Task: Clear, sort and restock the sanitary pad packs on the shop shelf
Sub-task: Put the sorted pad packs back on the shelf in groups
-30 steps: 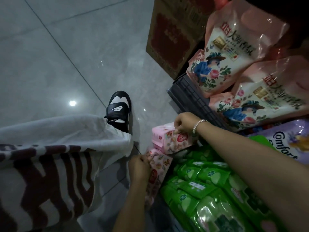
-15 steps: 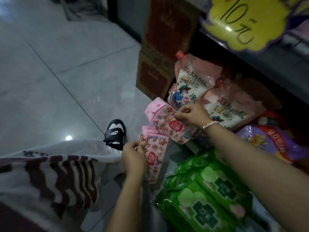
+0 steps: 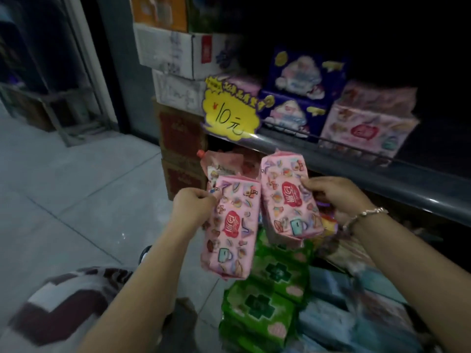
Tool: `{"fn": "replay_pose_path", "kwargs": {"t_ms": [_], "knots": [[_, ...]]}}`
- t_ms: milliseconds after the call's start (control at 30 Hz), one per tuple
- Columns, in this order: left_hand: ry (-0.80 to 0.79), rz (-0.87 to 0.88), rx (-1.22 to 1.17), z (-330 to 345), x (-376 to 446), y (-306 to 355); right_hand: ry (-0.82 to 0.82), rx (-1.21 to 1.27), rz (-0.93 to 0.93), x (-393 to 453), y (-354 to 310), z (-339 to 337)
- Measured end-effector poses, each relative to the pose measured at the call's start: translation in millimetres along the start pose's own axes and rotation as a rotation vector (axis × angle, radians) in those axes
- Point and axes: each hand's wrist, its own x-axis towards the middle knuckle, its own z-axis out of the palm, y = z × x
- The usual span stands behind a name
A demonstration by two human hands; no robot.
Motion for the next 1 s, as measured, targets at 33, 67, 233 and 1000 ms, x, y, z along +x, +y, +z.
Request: {"fn": "replay_pose_path", "kwargs": {"t_ms": [33, 67, 233, 1000], "knots": [[-0.048, -0.035, -0.003, 7, -3, 3, 0.004, 0.029, 0.056, -10, 8, -13], [-0.085, -0.073, -0.003, 14, -6, 4, 0.009, 0.058, 0.114, -18, 17, -24], [-0.240, -0.254, -0.008, 48, -18, -9, 0.051, 0.113, 0.231, -50, 74, -53], [-0.668, -0.630, -0.281, 91, -47, -79, -0.217, 0.247, 0.401, -58, 176, -38]]}}
